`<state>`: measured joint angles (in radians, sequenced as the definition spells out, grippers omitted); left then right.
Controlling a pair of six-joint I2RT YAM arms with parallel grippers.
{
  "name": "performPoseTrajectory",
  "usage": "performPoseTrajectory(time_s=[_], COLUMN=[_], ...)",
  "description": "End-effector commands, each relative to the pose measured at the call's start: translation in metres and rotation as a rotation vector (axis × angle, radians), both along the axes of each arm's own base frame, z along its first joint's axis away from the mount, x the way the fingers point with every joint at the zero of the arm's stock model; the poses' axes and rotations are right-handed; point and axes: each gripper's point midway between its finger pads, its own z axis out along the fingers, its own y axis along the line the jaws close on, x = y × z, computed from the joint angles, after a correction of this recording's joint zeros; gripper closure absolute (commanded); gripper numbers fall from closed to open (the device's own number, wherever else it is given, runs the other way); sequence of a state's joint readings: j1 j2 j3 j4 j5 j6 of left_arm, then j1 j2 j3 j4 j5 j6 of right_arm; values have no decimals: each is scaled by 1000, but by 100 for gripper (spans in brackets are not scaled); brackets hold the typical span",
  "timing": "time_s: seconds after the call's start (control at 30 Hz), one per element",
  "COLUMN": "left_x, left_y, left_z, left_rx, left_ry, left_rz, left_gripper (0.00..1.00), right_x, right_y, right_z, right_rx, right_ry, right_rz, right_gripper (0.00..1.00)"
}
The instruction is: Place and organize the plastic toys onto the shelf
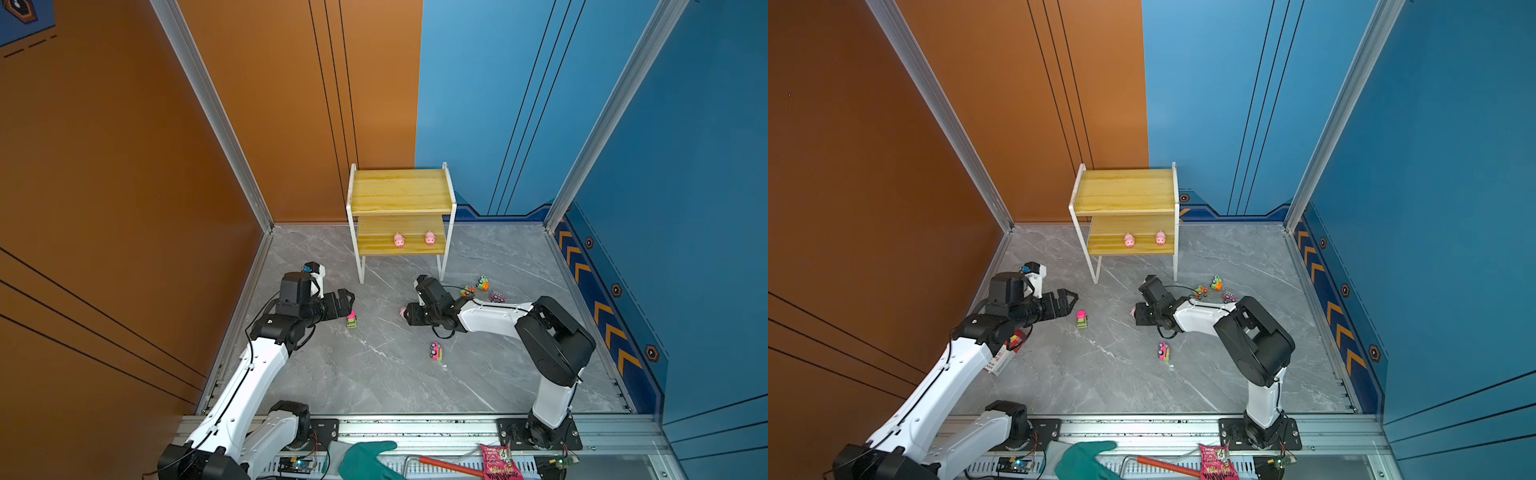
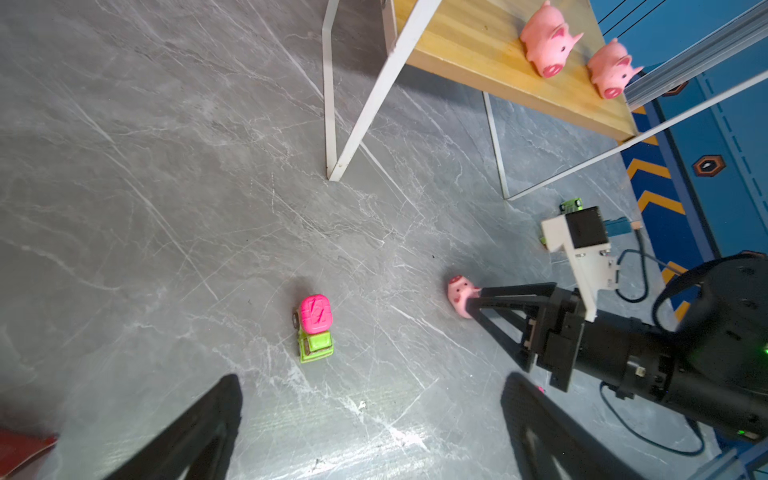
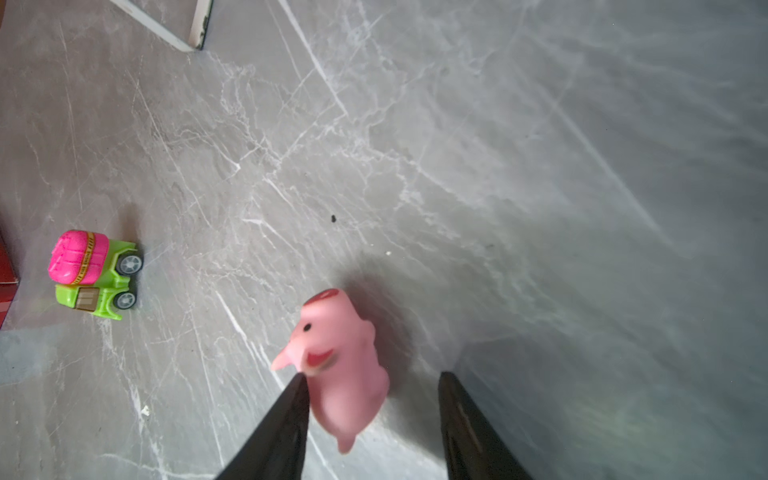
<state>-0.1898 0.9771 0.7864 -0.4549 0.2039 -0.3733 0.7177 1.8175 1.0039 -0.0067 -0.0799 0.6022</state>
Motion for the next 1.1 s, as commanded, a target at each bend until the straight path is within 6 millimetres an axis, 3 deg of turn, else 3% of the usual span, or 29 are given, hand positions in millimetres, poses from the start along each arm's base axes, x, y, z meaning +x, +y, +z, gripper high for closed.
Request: performPoseTrajectory(time_s=[0.0, 0.17, 0.33, 0.6, 0.8, 0.97, 1.07], left_x=[-5, -13, -16, 2, 10, 4, 3], left_y=[2, -37, -95, -156, -177, -184, -183], left_z=[0, -9, -30, -57, -85, -90, -87], left_rx=[126, 264, 444, 640, 755, 803, 717], left_ry=[3, 6, 25, 18, 31, -40, -99], left_rz=[-2, -120, -335, -613, -781, -1008, -1109], left_gripper=[2, 3, 2, 0, 0, 0, 0], right_x=[9, 13, 6, -17, -33, -41, -44], right_y=[-34, -57, -84, -117, -125, -128, -129], right_z=[4, 29, 60, 90, 105, 110, 114], right_rx=[-46, 6, -6, -21, 7, 1, 2], right_ry=[-30, -122, -302, -512, -621, -679, -713], right_rz=[-65, -101, -86, -67, -35, -1, 15], right_gripper=[47, 45, 40, 38, 36, 37, 37])
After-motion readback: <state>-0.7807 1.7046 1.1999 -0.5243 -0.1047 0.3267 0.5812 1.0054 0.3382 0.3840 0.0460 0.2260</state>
